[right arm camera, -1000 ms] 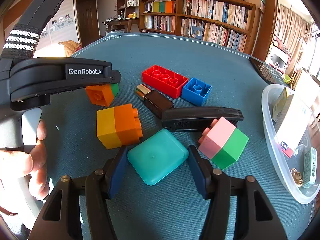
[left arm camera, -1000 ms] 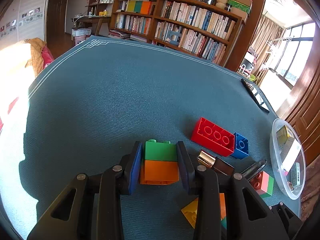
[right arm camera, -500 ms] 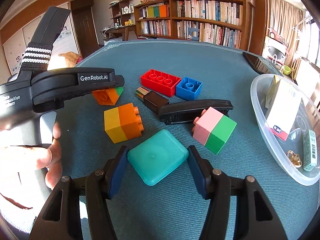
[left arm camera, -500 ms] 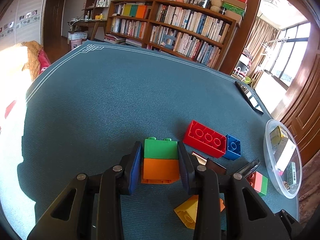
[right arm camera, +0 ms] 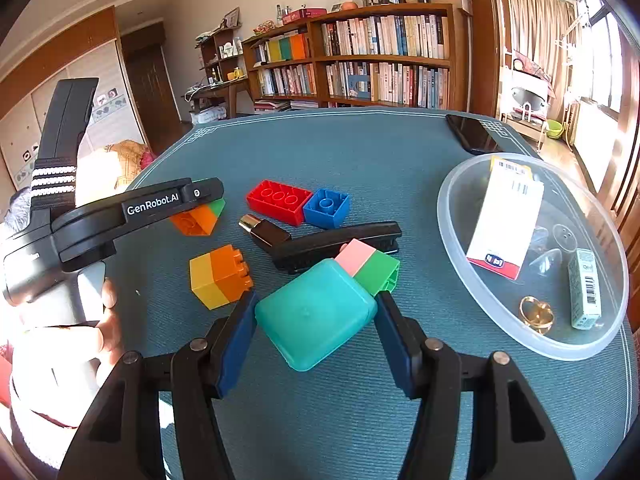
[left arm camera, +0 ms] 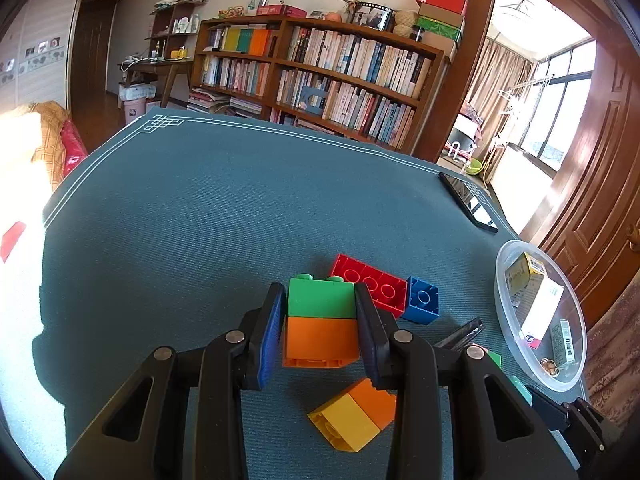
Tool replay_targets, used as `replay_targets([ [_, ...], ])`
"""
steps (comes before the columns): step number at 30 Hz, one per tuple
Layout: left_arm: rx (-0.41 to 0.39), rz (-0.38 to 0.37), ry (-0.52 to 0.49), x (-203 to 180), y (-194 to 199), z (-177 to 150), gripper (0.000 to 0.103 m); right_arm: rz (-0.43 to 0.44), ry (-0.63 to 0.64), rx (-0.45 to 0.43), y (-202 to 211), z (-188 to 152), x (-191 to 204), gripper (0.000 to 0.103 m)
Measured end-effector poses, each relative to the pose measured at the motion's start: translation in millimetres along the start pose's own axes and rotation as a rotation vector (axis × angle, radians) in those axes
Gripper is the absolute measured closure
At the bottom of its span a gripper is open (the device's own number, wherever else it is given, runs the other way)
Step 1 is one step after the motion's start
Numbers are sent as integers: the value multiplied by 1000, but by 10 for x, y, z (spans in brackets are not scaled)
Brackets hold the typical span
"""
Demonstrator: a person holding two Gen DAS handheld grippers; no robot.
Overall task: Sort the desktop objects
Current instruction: 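Carry green-orange block with left tool while right tool carries teal case to bowl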
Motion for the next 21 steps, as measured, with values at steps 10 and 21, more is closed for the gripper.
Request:
replay_targets([
  [10, -9, -52, -107, -386, 137, -133, 66, -93, -85, -52, 288, -24, -408, 39],
  [21, 32, -137, -174, -845, 239, -260, 66, -187, -198, -104, 542, -139, -946, 39],
])
Point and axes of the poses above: each gripper's, at about its wrist camera, not at the fingertips, and y roughly against the way its jaws point, x to its left, z to its top, the point moved 2 cm from there along -y, roughly the way its jaws point, and after that the axes turned 13 degrees about y, right-handed, at the moved point
